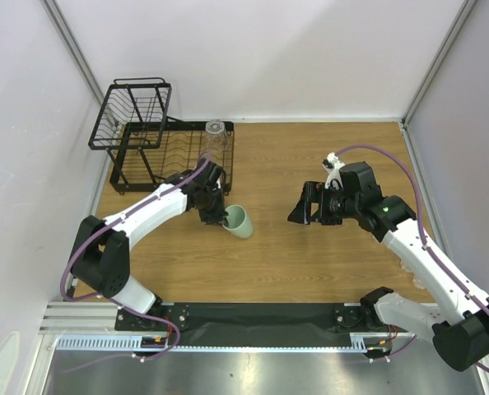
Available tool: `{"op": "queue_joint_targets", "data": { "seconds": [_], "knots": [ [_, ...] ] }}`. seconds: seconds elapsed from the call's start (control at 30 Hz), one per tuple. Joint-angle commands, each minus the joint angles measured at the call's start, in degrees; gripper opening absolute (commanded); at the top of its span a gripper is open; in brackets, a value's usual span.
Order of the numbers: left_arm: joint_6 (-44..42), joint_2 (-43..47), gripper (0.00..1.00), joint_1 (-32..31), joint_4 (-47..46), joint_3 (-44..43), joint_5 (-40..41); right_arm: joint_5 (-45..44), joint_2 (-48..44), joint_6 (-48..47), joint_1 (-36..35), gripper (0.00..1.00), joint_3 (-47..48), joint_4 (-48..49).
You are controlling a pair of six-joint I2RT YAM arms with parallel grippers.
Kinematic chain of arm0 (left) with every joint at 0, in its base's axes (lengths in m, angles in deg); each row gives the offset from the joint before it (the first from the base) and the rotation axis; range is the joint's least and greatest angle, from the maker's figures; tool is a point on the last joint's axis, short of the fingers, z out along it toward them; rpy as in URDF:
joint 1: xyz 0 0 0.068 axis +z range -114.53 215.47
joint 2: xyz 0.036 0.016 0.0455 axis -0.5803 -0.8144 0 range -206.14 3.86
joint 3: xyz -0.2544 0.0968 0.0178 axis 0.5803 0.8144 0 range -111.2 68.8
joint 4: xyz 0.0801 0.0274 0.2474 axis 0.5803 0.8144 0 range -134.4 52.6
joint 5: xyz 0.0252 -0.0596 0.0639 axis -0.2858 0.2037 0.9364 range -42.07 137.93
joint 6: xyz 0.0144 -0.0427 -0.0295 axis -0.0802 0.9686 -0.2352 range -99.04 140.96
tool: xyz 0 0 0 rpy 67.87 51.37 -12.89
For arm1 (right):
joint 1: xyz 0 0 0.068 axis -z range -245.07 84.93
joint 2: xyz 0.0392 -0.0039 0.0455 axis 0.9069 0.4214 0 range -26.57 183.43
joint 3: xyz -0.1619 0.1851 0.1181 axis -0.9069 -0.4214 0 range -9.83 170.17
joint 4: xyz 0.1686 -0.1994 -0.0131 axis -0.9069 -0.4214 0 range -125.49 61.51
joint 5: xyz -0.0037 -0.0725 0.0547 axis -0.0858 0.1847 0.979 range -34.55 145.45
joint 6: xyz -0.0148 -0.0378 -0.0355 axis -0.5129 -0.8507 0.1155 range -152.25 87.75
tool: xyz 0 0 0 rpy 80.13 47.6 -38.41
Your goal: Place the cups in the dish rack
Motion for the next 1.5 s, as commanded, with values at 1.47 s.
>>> {"op": "queue_joint_targets", "data": {
  "seconds": [1.47],
  "knots": [
    [36.14, 60.03, 0.0, -0.11, -70.95, 32.06, 7.86, 10.73, 21.41, 42.86, -14.34, 1.0, 26.95, 59.41]
  ]
}}
